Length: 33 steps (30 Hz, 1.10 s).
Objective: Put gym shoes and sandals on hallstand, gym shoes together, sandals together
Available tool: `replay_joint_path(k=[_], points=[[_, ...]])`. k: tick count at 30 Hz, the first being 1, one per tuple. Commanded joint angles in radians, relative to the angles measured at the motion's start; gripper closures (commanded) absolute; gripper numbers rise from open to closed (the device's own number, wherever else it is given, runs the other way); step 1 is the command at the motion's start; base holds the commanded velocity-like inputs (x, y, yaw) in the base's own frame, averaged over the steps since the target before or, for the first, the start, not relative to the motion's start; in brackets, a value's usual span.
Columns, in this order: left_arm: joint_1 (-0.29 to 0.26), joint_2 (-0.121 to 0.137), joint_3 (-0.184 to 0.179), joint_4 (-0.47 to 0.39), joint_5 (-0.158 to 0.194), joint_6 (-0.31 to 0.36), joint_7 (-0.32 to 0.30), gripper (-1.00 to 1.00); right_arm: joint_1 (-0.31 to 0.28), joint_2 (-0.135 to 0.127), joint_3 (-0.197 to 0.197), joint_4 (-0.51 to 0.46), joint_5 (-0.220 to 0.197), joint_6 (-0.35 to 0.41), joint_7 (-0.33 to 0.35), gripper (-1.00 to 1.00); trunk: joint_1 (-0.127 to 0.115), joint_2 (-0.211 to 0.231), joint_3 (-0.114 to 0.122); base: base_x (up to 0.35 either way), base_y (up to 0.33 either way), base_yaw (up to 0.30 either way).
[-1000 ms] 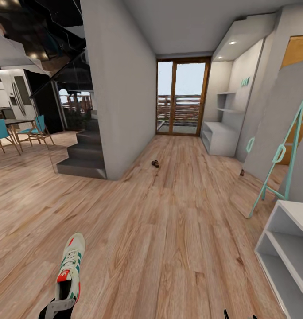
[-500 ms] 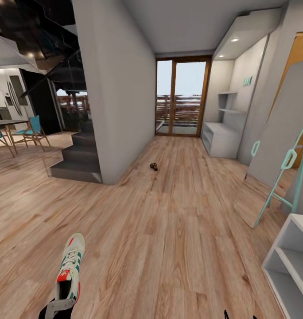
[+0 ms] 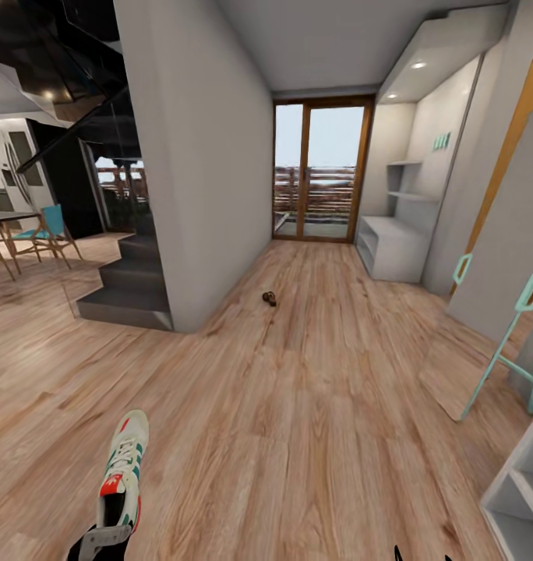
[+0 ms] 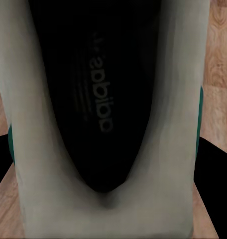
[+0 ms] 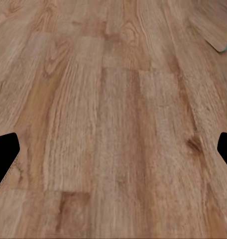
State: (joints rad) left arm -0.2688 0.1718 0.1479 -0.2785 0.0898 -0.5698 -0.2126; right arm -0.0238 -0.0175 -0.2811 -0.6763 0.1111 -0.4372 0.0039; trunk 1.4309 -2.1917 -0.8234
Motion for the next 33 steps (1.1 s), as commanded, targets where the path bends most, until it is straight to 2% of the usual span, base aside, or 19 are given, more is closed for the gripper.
replay_joint_path(k=[1,33], points=[[-0.001,0.000,0.003,0.001,0.010,-0.001,-0.010,1.00,-0.001,0.001,-0.004,0.001,0.011,-0.003,0.000,-1.00,0.000,0.000,-0.001,0.338,-0.001,0.000],[-0.001,-0.001,0.002,0.001,0.009,-0.001,-0.010,1.00,-0.001,0.001,-0.003,0.000,0.012,-0.003,0.000,-1.00,0.000,0.000,-0.001,0.338,0.000,0.000]])
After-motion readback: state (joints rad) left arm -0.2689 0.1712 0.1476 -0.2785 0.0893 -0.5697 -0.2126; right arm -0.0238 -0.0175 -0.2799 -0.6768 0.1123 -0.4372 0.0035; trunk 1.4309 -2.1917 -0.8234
